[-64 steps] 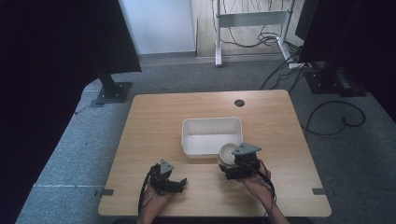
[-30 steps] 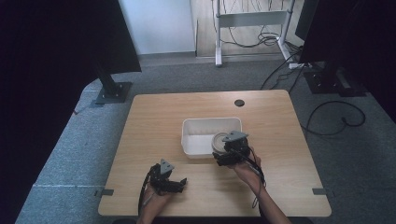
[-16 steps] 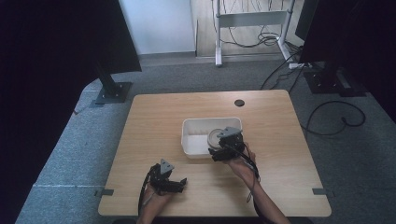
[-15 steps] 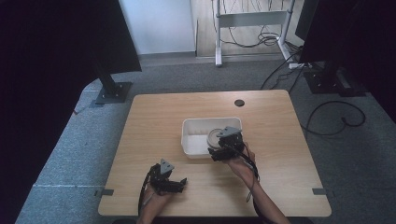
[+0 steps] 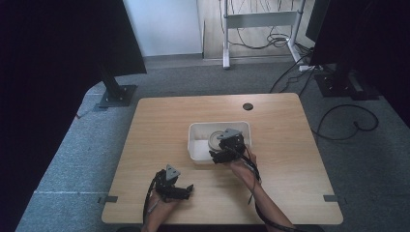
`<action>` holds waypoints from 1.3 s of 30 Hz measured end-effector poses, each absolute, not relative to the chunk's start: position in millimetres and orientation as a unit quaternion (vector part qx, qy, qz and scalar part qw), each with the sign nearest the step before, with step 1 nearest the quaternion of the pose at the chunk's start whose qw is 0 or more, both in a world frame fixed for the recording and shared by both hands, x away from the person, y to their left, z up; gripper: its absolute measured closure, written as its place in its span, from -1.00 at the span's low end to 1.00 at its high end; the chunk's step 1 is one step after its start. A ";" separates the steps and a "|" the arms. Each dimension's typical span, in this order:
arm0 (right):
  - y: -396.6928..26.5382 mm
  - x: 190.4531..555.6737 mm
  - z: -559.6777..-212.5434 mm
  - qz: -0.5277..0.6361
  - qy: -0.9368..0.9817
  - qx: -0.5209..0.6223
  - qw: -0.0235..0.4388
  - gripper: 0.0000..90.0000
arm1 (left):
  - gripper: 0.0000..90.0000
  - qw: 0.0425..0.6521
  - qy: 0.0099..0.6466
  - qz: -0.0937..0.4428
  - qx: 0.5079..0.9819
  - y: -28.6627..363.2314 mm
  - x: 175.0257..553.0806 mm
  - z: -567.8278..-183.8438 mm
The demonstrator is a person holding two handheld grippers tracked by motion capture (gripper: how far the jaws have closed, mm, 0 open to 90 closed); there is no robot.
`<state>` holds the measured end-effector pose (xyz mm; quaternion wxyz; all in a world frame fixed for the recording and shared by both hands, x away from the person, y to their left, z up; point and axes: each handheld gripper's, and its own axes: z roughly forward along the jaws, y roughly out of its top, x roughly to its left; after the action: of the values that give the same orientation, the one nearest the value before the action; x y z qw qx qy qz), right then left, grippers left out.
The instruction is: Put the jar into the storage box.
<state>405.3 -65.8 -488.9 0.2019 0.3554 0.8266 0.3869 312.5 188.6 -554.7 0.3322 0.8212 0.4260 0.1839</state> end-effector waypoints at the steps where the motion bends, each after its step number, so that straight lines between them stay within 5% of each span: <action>1: -63.0 407.5 -490.3 0.387 0.827 0.355 0.200 -0.78 | -1.00 0.332 0.426 0.184 0.821 188.6 312.5 -554.7; 39: -25.8 435.3 -519.3 0.339 0.844 0.373 0.180 -0.78 | -1.00 0.334 0.426 0.183 0.821 188.5 312.7 -554.9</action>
<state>435.3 -25.8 -519.3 0.1802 0.3732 0.8445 0.3393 312.7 188.5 -554.9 0.3337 0.8210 0.4256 0.1831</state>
